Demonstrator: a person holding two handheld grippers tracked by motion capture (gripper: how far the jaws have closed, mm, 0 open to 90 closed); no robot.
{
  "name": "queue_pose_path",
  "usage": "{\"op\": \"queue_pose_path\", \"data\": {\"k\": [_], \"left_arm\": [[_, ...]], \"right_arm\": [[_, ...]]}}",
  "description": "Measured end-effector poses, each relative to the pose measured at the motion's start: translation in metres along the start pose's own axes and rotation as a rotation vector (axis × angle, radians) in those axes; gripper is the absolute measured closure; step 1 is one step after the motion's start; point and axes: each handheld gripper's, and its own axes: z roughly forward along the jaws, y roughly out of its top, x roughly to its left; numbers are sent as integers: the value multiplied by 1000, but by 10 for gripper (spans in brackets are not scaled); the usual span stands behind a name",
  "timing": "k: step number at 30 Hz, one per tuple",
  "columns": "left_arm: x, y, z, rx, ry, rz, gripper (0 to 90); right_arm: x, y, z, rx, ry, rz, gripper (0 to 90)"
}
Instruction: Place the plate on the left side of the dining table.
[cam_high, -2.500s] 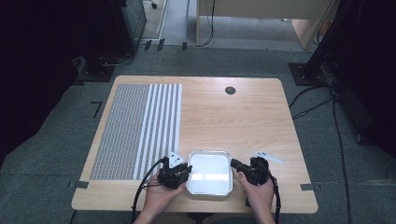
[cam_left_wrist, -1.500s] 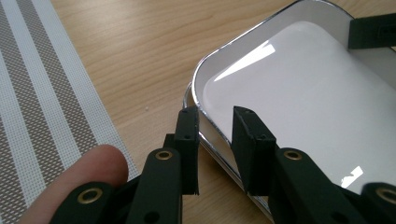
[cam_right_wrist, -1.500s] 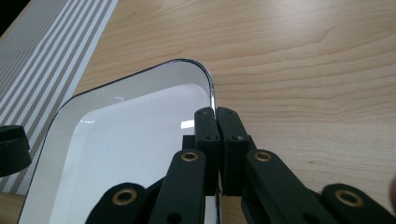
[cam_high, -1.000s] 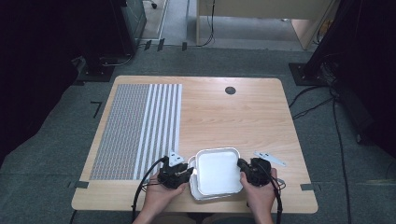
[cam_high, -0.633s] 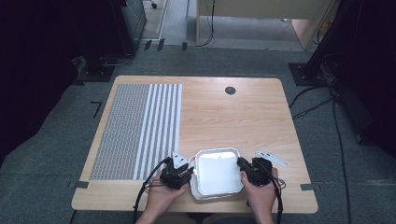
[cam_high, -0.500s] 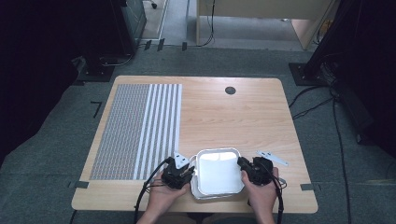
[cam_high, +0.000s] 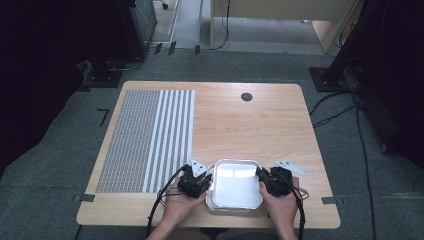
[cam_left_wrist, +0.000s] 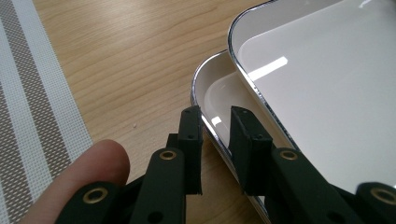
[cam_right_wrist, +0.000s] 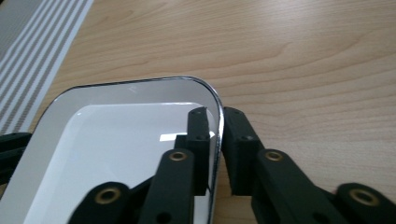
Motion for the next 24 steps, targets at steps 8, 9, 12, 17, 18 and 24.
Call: {"op": "queue_pose_path", "data": {"k": [8, 9, 12, 17, 18, 24], "left_arm": [[-2, 1, -11, -33, -24, -49, 656], [-3, 1, -14, -40, -37, -60, 656], [-10, 1, -22, -56, -80, -85, 690], [-17, -2, -20, -20, -109, -79, 686], [-20, -5, -18, -4, -121, -81, 684], [-26, -9, -14, 22, -132, -82, 653]], "right_arm": [[0, -2, -2, -21, -16, 39, 873], [0, -2, -2, -21, -16, 39, 873], [-2, -2, -2, -29, -22, 48, 875], [-3, -3, -2, -36, -22, 60, 880], [-4, -2, -2, -34, -21, 69, 880], [-5, -3, -2, -39, -24, 83, 881]]}}
